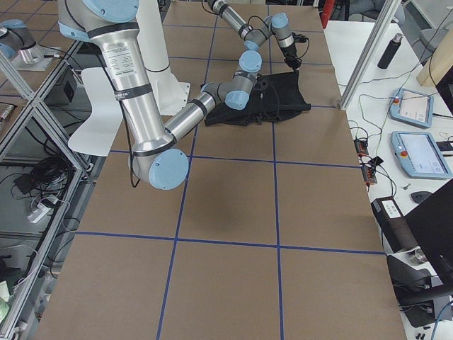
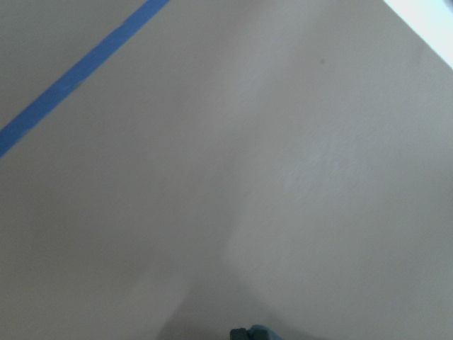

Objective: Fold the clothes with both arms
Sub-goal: 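Pull the grasped corner away from the robot with the left gripper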

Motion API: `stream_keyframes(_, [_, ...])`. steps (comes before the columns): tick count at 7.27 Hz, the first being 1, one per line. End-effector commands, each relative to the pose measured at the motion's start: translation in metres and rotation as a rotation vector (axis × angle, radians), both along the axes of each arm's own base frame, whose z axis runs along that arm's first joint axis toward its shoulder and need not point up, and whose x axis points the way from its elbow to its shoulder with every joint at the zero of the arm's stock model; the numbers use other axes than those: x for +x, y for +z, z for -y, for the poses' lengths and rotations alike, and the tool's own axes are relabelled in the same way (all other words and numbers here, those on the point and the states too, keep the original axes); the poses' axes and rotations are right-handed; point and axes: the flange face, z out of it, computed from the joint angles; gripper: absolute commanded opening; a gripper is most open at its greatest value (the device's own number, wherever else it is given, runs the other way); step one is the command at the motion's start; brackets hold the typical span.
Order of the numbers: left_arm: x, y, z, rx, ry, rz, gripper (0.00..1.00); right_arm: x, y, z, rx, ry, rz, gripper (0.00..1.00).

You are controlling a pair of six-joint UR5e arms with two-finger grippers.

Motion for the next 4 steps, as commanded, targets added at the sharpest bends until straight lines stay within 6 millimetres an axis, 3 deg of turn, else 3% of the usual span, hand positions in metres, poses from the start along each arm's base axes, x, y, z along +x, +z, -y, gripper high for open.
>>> stream_keyframes(1, [0.012,-0.014,0.018,0.010,-0.040,0.022,0.00,0.002,0.002,0.002,0.003,0.007,-0.003,1.00])
stream_keyframes(3, [0.018,-0.030,0.020,0.029,-0.040,0.007,0.00,0.002,0.001,0.001,0.001,0.007,-0.002,1.00])
stream_keyframes(4, [0.026,-0.027,0.024,0.032,-0.037,0.003,0.00,0.003,0.002,0.002,0.000,0.009,-0.003,1.00])
